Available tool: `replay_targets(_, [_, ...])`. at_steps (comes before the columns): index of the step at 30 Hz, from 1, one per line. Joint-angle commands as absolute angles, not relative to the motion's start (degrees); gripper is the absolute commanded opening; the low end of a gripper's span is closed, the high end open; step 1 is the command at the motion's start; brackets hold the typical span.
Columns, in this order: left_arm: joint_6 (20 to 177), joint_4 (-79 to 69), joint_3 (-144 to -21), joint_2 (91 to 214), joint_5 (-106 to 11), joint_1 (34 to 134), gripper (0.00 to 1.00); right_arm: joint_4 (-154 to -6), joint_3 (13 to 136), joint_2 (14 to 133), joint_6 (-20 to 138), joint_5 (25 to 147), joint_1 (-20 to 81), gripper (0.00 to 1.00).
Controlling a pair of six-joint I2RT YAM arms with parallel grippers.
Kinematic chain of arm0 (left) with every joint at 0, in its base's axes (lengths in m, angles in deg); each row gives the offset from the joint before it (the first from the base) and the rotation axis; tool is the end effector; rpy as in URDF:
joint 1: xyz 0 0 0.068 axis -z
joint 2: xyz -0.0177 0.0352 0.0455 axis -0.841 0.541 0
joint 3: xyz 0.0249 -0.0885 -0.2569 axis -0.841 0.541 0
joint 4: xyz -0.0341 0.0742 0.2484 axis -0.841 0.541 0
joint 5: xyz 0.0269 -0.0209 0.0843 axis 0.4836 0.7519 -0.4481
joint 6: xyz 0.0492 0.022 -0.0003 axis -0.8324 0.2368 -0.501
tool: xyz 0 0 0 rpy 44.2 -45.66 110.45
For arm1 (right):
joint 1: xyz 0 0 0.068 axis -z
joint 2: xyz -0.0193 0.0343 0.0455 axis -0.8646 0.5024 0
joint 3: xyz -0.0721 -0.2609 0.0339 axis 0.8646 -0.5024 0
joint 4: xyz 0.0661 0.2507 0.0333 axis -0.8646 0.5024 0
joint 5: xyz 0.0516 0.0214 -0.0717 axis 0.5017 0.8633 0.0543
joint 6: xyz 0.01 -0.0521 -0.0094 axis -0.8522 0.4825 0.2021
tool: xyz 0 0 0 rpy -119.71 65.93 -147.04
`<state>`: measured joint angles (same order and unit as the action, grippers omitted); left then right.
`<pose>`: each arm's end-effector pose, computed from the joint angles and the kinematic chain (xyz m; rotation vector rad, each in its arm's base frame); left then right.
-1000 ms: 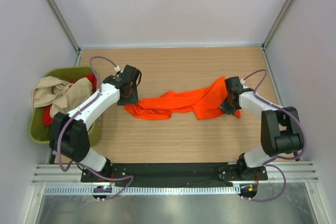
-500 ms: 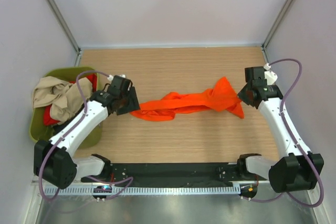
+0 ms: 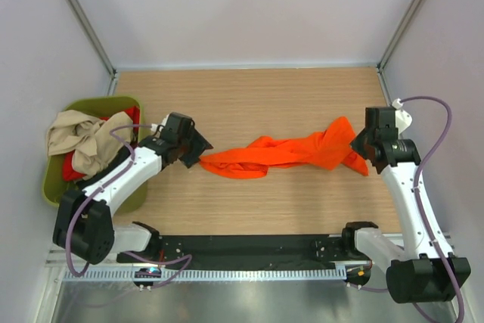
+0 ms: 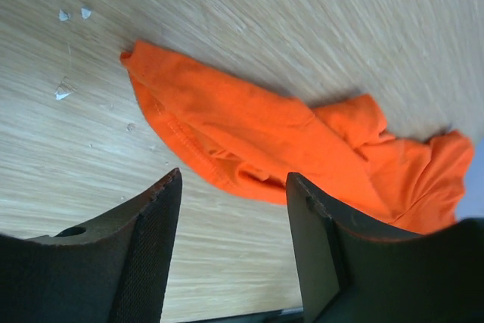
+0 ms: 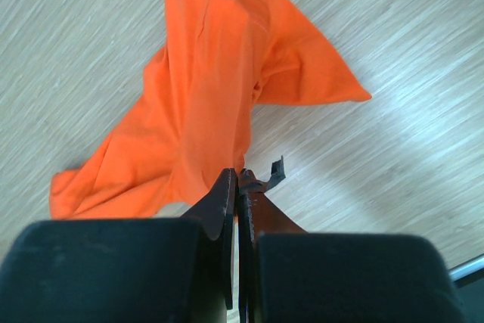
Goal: Fold and stack the t-shirts
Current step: Flatten the tshirt out
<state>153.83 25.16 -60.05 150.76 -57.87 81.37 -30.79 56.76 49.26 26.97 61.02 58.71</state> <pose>0.2399 -0.1061 0.2335 -0.9608 2.4112 -0.5976 0.1898 -0.0067 0.3186 0.8895 2.1960 -0.0343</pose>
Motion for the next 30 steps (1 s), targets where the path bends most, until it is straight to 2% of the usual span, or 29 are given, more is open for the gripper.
replay_targets(1, [166.2,23.7,-60.6,151.5,-63.0,81.0,0.58,-33.5,55.0,46.9,28.4,64.8,58.8,0.01])
replay_targets(4, [171.5,24.7,-60.2,152.2,-64.5,81.1,0.50,-34.0,54.2,46.1,29.0,64.9,58.8,0.01])
replay_targets(8, [177.4,27.1,-60.6,154.9,-69.4,81.2,0.47,-33.8,54.9,45.0,29.1,65.8,58.8,0.01])
replay_targets(13, [178.0,36.5,-66.9,161.0,-74.6,81.9,0.50,-34.1,55.8,44.5,28.7,67.2,58.8,0.01])
replay_targets(21, [179.0,35.8,-67.6,164.5,-77.6,81.9,0.51,-34.2,55.7,44.5,29.4,68.0,58.9,0.01])
replay_targets(30, [177.9,33.7,-67.3,168.1,-76.6,81.8,0.43,-34.5,55.7,44.6,29.2,68.2,58.9,0.01])
